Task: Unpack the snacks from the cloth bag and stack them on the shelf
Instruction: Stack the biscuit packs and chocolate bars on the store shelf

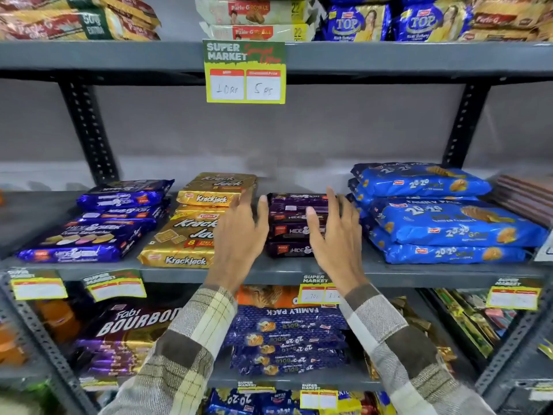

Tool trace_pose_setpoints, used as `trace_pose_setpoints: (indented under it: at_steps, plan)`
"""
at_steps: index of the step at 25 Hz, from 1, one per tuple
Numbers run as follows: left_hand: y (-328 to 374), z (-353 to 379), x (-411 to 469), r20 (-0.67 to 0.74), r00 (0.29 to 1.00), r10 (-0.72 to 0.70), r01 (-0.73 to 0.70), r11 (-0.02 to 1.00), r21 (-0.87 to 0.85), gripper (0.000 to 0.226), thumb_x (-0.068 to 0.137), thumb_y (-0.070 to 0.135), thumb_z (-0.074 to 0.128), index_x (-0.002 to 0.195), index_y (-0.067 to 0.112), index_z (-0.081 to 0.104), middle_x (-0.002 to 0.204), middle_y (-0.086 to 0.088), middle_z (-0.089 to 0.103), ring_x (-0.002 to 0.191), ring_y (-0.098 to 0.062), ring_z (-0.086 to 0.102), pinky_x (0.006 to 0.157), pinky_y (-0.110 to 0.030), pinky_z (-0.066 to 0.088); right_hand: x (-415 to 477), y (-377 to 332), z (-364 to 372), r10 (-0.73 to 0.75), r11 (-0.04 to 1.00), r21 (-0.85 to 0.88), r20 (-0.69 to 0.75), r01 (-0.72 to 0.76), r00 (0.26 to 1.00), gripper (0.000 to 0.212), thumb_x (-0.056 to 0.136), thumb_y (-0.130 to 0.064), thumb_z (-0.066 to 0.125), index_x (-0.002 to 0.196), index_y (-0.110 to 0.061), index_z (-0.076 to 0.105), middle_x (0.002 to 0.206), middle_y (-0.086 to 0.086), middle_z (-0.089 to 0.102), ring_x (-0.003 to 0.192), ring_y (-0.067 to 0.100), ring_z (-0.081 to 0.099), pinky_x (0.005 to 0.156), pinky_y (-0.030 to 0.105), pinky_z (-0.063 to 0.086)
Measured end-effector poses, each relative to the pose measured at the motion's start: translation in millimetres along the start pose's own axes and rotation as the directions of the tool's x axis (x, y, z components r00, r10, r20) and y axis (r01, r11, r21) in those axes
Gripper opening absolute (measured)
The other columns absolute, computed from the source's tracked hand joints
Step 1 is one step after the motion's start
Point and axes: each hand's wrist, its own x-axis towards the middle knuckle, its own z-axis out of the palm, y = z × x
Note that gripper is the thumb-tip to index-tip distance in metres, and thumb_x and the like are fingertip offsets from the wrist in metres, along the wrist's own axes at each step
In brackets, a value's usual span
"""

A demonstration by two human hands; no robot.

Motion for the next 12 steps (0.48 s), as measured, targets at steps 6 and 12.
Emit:
trace_pose_setpoints:
  at_steps: [6,12]
  plan:
    - [-66,-64,-42,-0.150,0.989,0.009,0.055,0.906,0.420,0.073,0.101,0.057,0.022,0.157,0.012,0.009,0.167,-0.005,0.001,0.154,-0.016,-0.004,0.126,-0.038,0.004,-33,-84,50,-0.283,0.947,0.176,0.057,0.269,0.957,0.066,0.100,-0.059,0.027,0.158,-0.032,0.010,0.169,-0.003,-0.001,0.156,0.018,-0.004,0.118,0.049,0.023]
    - [-170,-177,-138,-0.275,0.934,-0.228,0.352,0.716,0.603,0.074,0.099,0.059,0.032,0.157,0.014,0.018,0.166,-0.005,0.013,0.154,-0.019,0.007,0.125,-0.042,0.016,-121,-220,120,-0.559,0.763,0.424,0.053,0.488,0.827,0.071,0.099,-0.059,0.031,0.159,-0.030,0.007,0.169,-0.001,-0.002,0.156,0.018,-0.003,0.116,0.039,0.021]
